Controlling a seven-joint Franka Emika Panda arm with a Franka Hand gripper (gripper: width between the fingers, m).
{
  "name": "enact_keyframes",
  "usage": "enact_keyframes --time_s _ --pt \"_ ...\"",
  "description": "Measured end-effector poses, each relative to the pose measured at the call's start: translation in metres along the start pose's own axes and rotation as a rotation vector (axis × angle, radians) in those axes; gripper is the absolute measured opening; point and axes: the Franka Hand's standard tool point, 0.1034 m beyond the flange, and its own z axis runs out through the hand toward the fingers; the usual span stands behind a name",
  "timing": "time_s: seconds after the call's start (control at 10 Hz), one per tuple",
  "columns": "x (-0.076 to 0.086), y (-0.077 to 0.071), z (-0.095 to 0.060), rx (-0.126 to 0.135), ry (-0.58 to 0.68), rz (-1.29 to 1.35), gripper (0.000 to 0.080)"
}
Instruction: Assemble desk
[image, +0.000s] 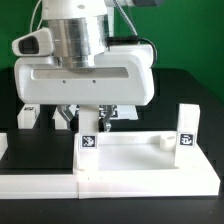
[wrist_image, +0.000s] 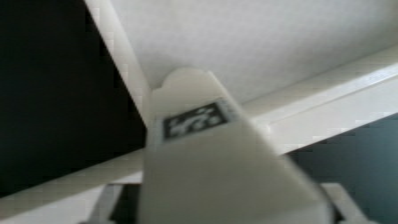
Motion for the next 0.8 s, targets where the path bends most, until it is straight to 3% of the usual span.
enact_keyframes --time_s 0.1,0.4,0.5,0.8 --pt "0.0003 0.0044 0.0004 -0.006 0.0 0.095 0.0296" --pt "0.0006 0.0079 0.0004 -0.008 -0.002 0.351 0.0294" --pt "-0.0016 0.009 0.0001 -0.011 -0.02 0.542 0.0294" --pt "-0.0022 0.007 0.0002 0.044 -0.068 1.191 0.0293"
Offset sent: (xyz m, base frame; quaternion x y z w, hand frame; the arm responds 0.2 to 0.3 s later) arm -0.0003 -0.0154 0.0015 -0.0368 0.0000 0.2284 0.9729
